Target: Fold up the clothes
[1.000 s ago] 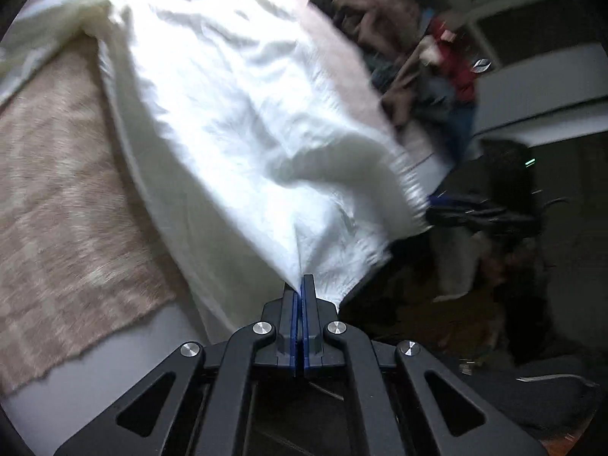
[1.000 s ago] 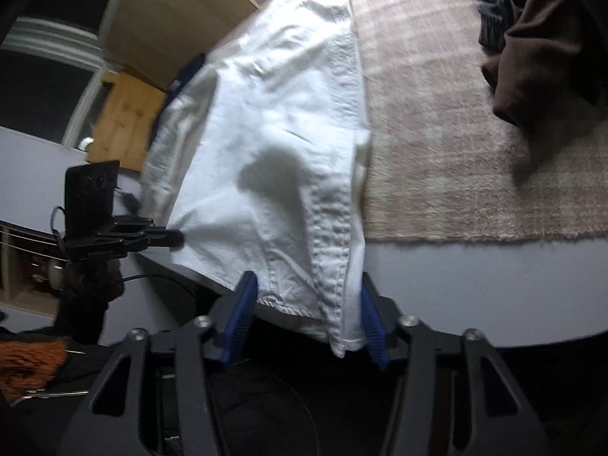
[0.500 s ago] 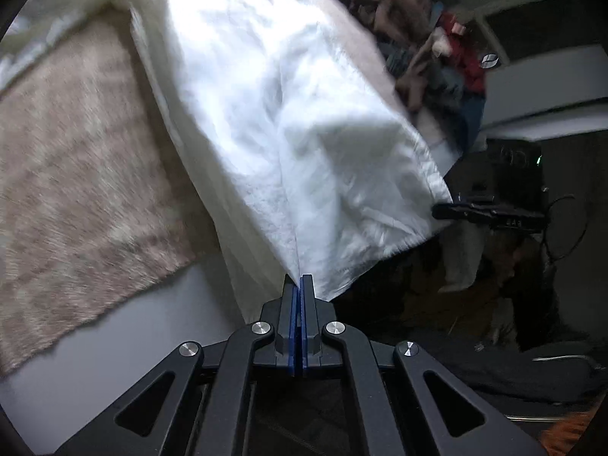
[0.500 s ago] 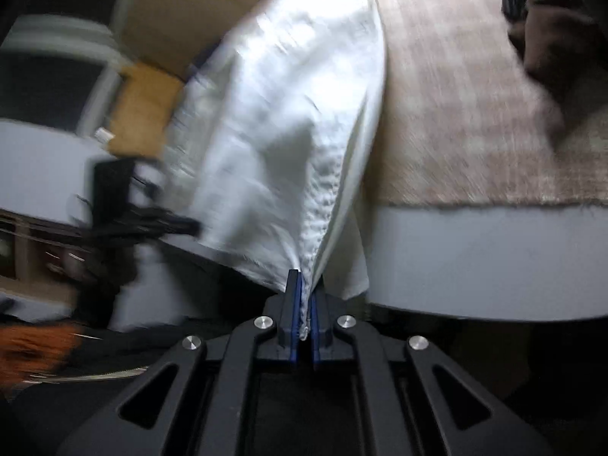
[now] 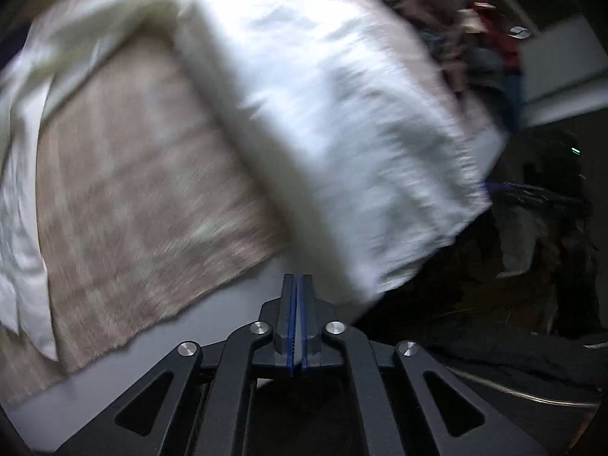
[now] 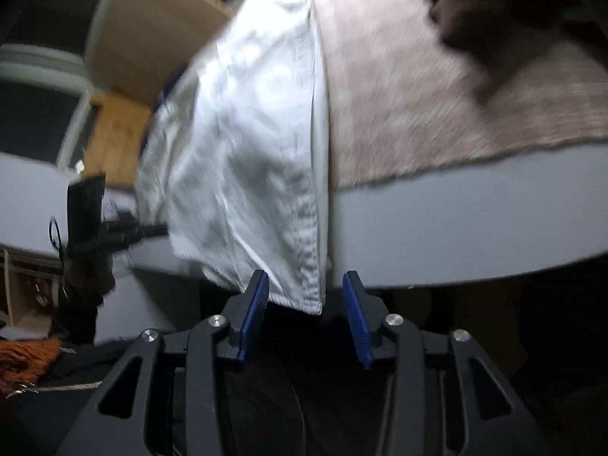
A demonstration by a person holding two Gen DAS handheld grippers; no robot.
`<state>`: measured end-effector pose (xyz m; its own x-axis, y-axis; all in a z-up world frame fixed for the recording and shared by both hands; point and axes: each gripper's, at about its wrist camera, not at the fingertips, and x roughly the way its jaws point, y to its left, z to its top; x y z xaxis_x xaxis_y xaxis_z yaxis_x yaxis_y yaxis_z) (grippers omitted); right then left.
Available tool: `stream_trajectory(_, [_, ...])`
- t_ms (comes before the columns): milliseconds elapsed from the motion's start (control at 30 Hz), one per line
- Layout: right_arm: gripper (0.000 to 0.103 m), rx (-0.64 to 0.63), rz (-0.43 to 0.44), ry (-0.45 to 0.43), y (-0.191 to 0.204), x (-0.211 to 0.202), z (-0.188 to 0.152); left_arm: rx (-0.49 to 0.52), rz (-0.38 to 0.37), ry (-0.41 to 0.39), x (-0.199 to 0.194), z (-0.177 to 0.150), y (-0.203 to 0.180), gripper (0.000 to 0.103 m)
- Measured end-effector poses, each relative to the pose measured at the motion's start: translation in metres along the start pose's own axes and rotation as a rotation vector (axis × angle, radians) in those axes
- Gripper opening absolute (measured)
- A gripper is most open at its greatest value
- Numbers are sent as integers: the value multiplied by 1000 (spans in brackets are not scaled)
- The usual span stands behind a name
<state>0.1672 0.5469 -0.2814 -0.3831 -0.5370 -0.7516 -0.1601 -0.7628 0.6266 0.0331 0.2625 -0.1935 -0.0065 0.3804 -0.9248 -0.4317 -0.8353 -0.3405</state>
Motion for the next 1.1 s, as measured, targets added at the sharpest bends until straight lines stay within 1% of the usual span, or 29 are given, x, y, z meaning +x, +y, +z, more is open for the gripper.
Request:
stream_trajectory(33, [40,10,-19,-39,-1,-7,0,47,6,-17,0,6,-18,27])
stream_trajectory(100, [40,20,-67,-86,-2,-16,1,153,12,-52,4,21,-60,29])
stream_trajectory(200, [40,21,-95,-115,-14,-25,2,283,5,-68,34,43,-131,32])
stream_trajectory(233, [40,18,-89,-118,-20,-30,2,325,1,-71,45,50,-155,33])
stream_trajectory(300, [40,-6,-63,-119,-29,-38,7,403,27,-63,71,57,-195,36])
stream_trajectory(333, [40,-22,-58,-115,-33,-42,8,438,54,-57,83,59,-214,39])
stream_trajectory(433, [41,-70,-48,-111,-39,-54,13,534,183,-50,118,61,-255,46])
stream_trajectory(500, [44,-81,0,-107,-47,-62,13,559,251,-50,134,61,-263,46])
stream_trajectory(533, [44,-83,19,-100,-50,-64,13,539,278,-39,142,64,-262,46])
stream_trajectory(567, [44,-95,31,-93,-51,-65,14,497,284,-15,149,69,-258,44])
stream_trajectory(633, [44,-132,53,-77,-53,-66,16,407,267,4,149,75,-247,18])
stream_trajectory(667, [44,-151,65,-70,-54,-67,17,352,246,-3,142,77,-239,11])
stream_trajectory(733, [44,-197,74,-46,-52,-63,20,235,198,-36,121,81,-222,9])
stream_trajectory(767, [44,-214,84,-31,-50,-58,21,181,194,-66,108,81,-213,9])
stream_trajectory(833, [44,-239,110,2,-48,-46,25,116,218,-100,92,80,-200,9])
stream_trajectory(867, [44,-252,123,18,-47,-41,27,87,204,-112,85,79,-194,9])
stream_trajectory(967, [44,-279,158,58,-39,-22,34,42,153,-128,79,79,-189,9])
stream_trajectory(1100, [44,-317,183,97,-28,-1,43,4,56,-144,78,82,-191,9])
